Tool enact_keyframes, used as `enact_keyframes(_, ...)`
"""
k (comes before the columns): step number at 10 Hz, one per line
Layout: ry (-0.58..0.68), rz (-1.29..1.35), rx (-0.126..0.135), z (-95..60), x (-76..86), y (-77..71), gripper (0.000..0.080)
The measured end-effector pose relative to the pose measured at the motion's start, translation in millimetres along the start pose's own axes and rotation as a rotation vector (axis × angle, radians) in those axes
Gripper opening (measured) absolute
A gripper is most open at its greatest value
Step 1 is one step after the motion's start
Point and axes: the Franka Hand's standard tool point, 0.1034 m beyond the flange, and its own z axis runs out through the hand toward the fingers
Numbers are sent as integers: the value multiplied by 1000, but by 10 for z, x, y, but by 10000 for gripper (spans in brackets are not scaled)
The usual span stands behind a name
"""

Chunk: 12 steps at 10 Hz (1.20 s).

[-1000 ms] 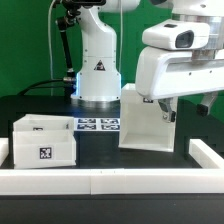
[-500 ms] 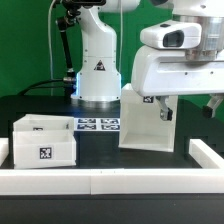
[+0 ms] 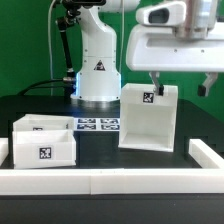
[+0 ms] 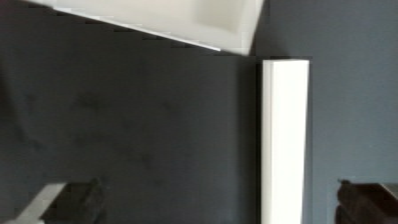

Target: Assemble drawer

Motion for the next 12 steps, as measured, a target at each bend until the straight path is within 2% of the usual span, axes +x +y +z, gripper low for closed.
enact_keyframes(3,2,1,-12,-129,-299,-15,649)
enact_keyframes(7,-4,3,-11,-87,-290,-12,649)
enact_keyframes(8,-8,96,5,-34,-357,-22,649)
enact_keyframes(9,-13,110,4,22,-461,-38,649)
enact_keyframes(12,9,115,15,212,-615,-98,649)
